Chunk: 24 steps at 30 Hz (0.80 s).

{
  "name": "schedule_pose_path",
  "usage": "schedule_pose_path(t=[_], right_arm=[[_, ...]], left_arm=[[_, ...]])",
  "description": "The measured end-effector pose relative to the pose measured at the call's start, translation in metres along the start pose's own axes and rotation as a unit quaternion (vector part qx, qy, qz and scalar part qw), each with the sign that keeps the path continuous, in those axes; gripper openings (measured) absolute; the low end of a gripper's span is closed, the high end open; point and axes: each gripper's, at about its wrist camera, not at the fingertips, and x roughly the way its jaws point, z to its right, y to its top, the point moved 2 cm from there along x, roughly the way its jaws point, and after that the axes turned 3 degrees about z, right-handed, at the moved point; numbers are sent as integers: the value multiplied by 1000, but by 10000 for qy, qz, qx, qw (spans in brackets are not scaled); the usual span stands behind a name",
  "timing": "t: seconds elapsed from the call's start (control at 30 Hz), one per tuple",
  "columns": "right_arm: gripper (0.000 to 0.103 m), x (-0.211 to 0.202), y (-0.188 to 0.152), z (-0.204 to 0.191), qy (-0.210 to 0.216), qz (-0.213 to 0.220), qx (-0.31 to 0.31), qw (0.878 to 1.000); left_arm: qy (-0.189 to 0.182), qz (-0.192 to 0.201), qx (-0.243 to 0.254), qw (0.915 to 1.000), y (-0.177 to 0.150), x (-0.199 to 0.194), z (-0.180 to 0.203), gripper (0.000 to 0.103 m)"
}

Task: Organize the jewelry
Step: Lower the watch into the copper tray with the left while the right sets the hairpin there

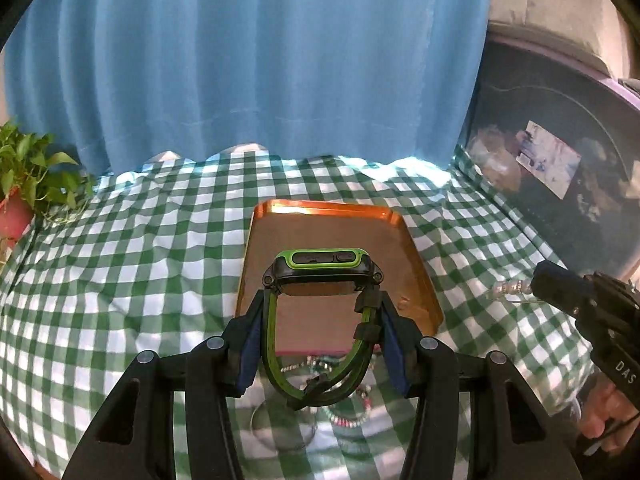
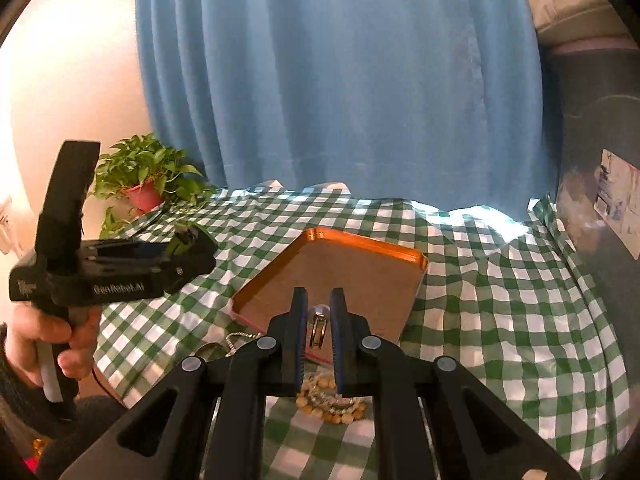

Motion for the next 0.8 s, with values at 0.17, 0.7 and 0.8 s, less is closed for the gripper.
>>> schedule_pose_path(t=[0.17,0.7,0.8], right_arm=[[10,32,0,8,-4,-46,51,10000],[10,150,-29,46,-19,-601,790,9951],[10,167,-38,54,-13,-850,881,9925]], left_arm=[[-23,-20,-55,10000,4,37,-3,52],[173,-782,-489,9956,-22,165,-42,52],[282,-967,-634,9929,-30,179,-49,52]])
